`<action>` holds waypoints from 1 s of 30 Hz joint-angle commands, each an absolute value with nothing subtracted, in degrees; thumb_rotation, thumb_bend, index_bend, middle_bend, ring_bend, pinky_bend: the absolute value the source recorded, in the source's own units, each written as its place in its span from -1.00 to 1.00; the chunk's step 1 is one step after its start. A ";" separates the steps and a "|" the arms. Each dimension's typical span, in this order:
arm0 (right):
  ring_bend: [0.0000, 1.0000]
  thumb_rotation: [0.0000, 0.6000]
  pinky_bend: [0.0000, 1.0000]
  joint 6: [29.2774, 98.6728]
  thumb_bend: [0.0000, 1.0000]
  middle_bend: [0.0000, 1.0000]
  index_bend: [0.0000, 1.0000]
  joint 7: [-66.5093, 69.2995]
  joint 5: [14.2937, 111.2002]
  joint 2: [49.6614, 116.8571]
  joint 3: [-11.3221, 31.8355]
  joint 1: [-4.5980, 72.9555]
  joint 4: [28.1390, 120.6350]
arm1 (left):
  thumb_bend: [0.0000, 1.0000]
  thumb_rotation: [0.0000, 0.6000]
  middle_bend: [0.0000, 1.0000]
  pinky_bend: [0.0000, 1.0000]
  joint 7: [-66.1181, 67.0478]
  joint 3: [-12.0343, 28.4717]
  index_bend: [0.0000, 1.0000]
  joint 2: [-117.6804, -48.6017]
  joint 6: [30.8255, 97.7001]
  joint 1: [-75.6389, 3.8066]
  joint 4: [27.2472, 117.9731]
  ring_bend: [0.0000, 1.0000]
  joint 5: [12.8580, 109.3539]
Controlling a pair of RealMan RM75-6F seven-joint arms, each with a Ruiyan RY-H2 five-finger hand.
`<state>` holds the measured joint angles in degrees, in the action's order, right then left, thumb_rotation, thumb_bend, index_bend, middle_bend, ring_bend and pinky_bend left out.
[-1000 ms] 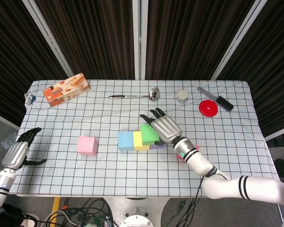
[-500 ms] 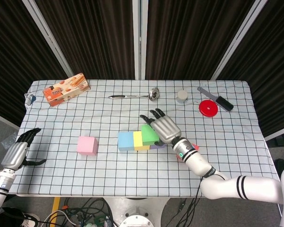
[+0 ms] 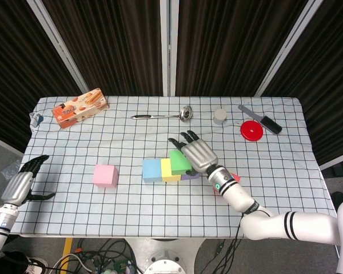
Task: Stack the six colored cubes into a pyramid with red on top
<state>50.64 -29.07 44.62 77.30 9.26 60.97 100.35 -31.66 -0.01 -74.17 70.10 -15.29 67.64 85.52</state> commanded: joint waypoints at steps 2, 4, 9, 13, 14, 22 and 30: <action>-1.00 1.00 -1.00 50.92 -0.45 -0.33 -1.00 -29.25 44.25 77.50 9.09 61.02 100.38 | -1.00 1.00 -0.95 -0.86 -31.70 -0.04 -0.92 -74.22 70.08 -15.27 67.58 -1.00 85.54; -1.00 1.00 -1.00 51.01 -0.45 -0.33 -1.00 -29.21 44.09 77.64 9.04 61.01 100.35 | -1.00 1.00 -0.95 -0.86 -31.77 -0.04 -0.92 -74.20 70.01 -15.31 67.53 -1.00 85.55; -1.00 1.00 -1.00 51.47 -0.45 -0.33 -1.00 -29.04 44.16 77.89 9.07 60.92 100.48 | -1.00 1.00 -0.95 -0.86 -31.92 -0.01 -0.92 -74.20 70.05 -15.32 67.48 -1.00 85.60; -1.00 1.00 -1.00 51.71 -0.45 -0.33 -1.00 -28.99 44.14 77.80 9.09 60.85 100.82 | -1.00 1.00 -0.95 -0.86 -32.11 -0.08 -0.92 -74.14 69.98 -15.31 67.49 -1.00 85.65; -1.00 1.00 -1.00 51.78 -0.45 -0.33 -1.00 -29.00 44.09 77.73 9.12 60.84 100.96 | -1.00 1.00 -0.95 -0.86 -32.18 -0.07 -0.92 -74.12 70.02 -15.29 67.49 -1.00 85.65; -1.00 1.00 -1.00 51.78 -0.46 -0.33 -1.00 -29.22 43.55 77.31 9.05 60.95 101.53 | -1.00 1.00 -0.95 -0.86 -32.41 -0.12 -0.92 -74.04 70.02 -15.32 67.49 -1.00 85.78; -1.00 1.00 -1.00 51.24 -0.45 -0.33 -1.00 -29.60 42.47 77.64 8.83 61.43 100.93 | -1.00 1.00 -0.95 -0.86 -32.29 -0.14 -0.92 -74.03 69.88 -15.33 67.48 -1.00 85.70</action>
